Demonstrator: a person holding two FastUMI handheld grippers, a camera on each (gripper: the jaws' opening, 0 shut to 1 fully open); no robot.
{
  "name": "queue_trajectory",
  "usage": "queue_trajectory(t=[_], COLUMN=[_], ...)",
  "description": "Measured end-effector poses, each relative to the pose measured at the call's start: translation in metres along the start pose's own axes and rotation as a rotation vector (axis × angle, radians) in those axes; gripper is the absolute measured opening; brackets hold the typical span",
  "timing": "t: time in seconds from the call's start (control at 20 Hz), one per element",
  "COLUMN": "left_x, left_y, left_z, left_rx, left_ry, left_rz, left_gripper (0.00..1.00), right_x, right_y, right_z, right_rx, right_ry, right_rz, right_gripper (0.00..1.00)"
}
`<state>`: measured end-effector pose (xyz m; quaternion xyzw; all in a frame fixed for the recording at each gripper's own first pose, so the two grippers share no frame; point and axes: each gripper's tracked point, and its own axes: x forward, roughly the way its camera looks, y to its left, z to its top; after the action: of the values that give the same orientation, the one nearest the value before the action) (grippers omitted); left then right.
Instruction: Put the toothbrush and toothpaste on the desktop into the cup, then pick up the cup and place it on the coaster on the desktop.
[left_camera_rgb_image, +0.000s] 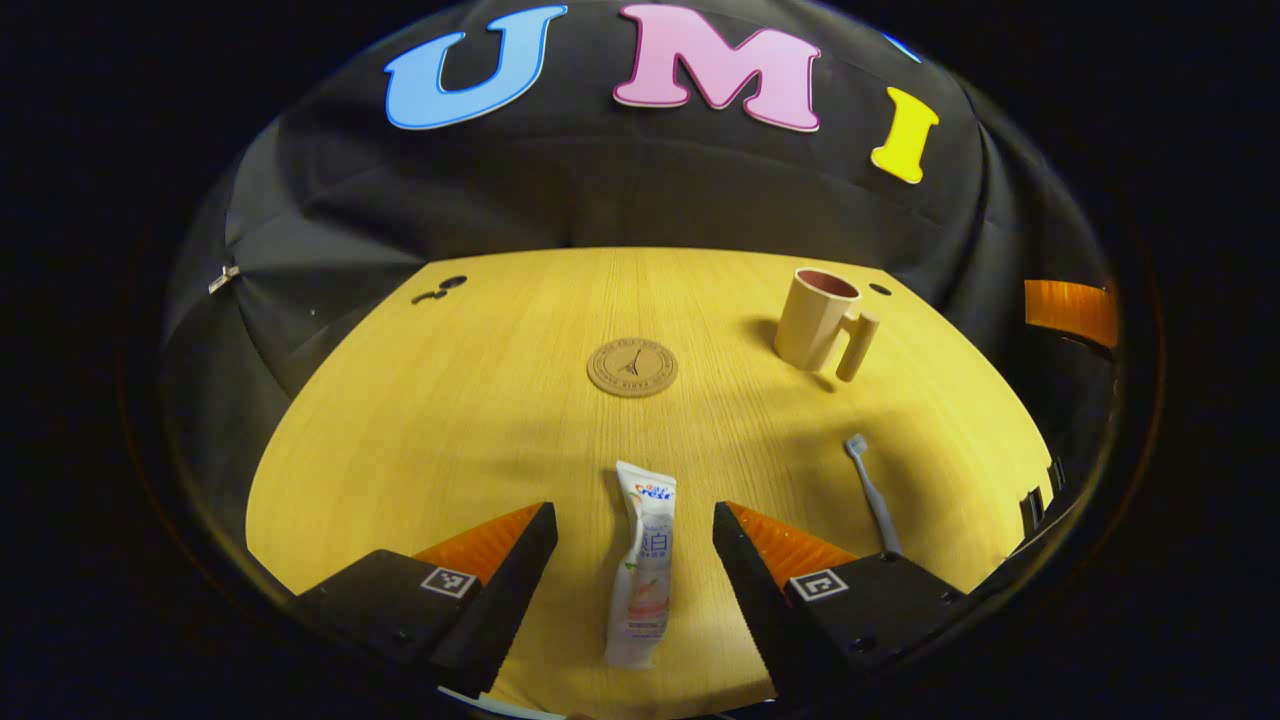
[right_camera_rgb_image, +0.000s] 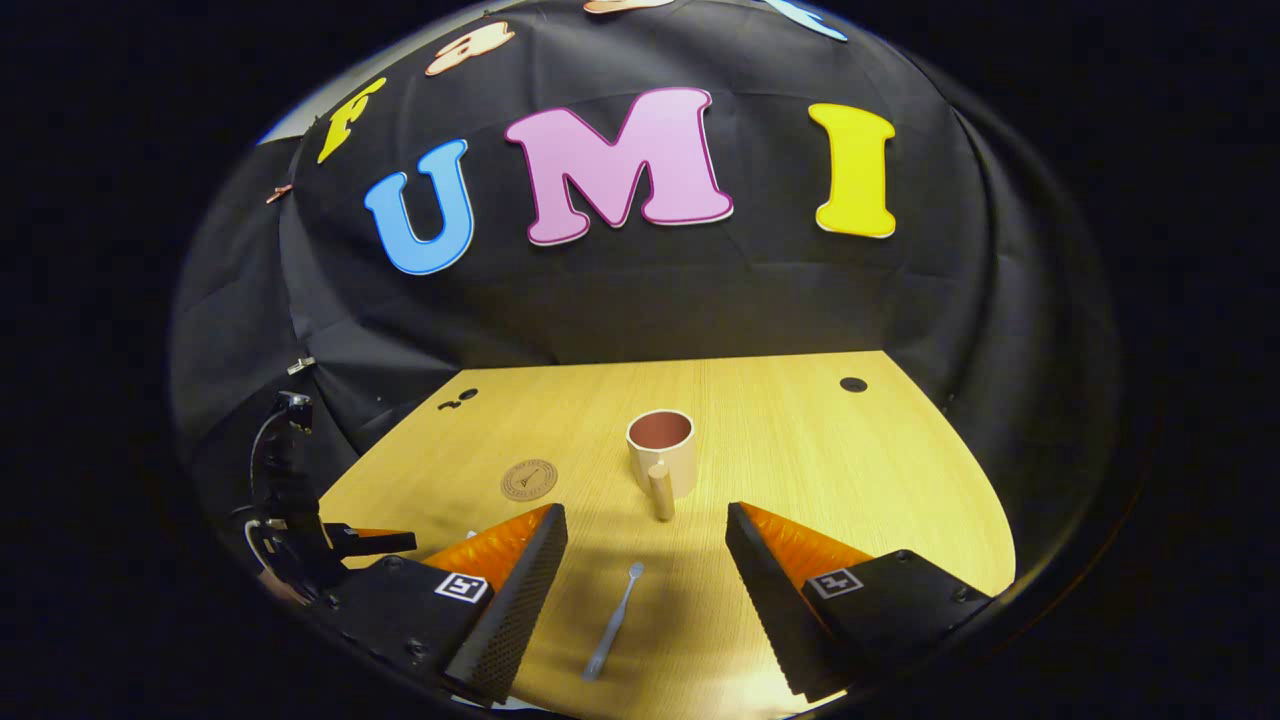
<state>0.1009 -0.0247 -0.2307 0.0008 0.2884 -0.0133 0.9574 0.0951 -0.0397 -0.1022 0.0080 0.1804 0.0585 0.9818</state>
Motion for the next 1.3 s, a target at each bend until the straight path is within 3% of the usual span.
queue_trajectory(t=[0.45,0.65,0.8,0.9,1.1,1.15,1.2,1.3], left_x=[0.033,0.034,0.04,0.04,0.041,0.04,0.04,0.037], left_y=[0.01,0.002,-0.005,-0.008,-0.008,-0.008,-0.008,-0.008], left_z=[-0.039,-0.04,-0.037,-0.037,-0.037,-0.037,-0.039,-0.037], left_rx=[-0.073,-0.015,0.068,0.108,0.09,0.103,0.121,0.129], left_ry=[0.175,0.203,0.242,0.267,0.3,0.311,0.327,0.323], left_rz=[0.107,0.061,-0.007,-0.013,-0.033,-0.041,-0.047,-0.06], left_gripper=[0.95,0.85,0.74,0.42,0.31,0.35,0.29,0.27], right_x=[0.045,0.049,0.053,0.052,0.045,0.043,0.041,0.04], right_y=[-0.015,-0.015,-0.009,-0.005,0.008,0.011,0.013,0.017], right_z=[-0.033,-0.052,-0.072,-0.084,-0.116,-0.124,-0.135,-0.152], right_rx=[0.038,0.091,0.11,0.118,0.12,0.116,0.109,0.103], right_ry=[0.136,0.198,0.255,0.292,0.387,0.414,0.448,0.51], right_rz=[0.049,0.044,0.033,0.014,-0.016,-0.022,-0.035,-0.058], right_gripper=[0.99,0.98,0.98,0.99,0.99,0.99,0.98,0.97])
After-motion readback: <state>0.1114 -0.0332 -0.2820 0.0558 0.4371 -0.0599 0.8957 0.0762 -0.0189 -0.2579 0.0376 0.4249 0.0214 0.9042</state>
